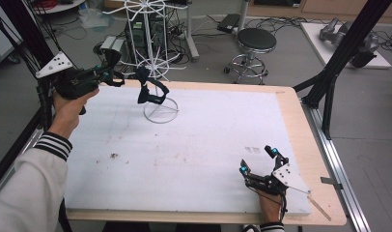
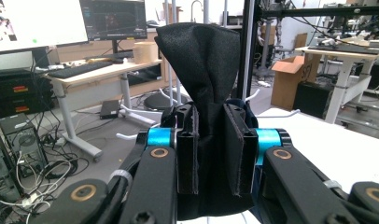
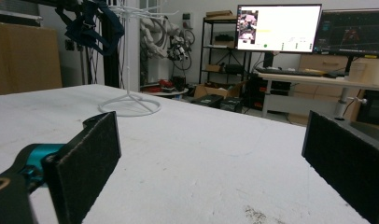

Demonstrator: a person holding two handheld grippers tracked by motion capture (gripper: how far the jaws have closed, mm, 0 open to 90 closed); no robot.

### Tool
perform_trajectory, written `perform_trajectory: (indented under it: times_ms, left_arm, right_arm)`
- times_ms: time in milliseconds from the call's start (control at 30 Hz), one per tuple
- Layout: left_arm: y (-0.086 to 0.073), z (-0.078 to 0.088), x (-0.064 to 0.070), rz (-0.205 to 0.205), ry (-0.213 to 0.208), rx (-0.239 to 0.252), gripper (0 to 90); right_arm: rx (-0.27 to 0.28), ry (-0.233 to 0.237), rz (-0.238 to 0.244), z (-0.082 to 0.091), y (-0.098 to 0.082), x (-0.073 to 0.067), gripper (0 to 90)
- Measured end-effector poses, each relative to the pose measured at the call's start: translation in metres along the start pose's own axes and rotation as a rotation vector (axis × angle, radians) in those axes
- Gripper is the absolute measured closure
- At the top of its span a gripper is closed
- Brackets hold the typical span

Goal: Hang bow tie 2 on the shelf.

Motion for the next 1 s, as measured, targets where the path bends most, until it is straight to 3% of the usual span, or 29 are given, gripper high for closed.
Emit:
perform_trajectory:
  times_ms: [300, 1000]
  left_arm:
    - [0.000, 0.001, 0.001, 0.002, -0.050, -0.032, 76.2]
    - [0.015, -0.025, -0.001, -0.010, -0.052, -0.035, 76.2]
  right_arm:
    - [0.001, 0.002, 0.003, 0.000, 0.000, 0.000, 3.7]
    - [0.004, 0.004, -0.007, 0.000, 0.000, 0.000, 3.7]
Point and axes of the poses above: each handheld gripper's, and its own axes: z roughly backward along the jaws, y roughly out of its top, x roughly to its right, the point moved 1 cm from there along -z, roughly forward along the jaws, and after that the axes turned 6 degrees about -x, right-handed, at the moved point
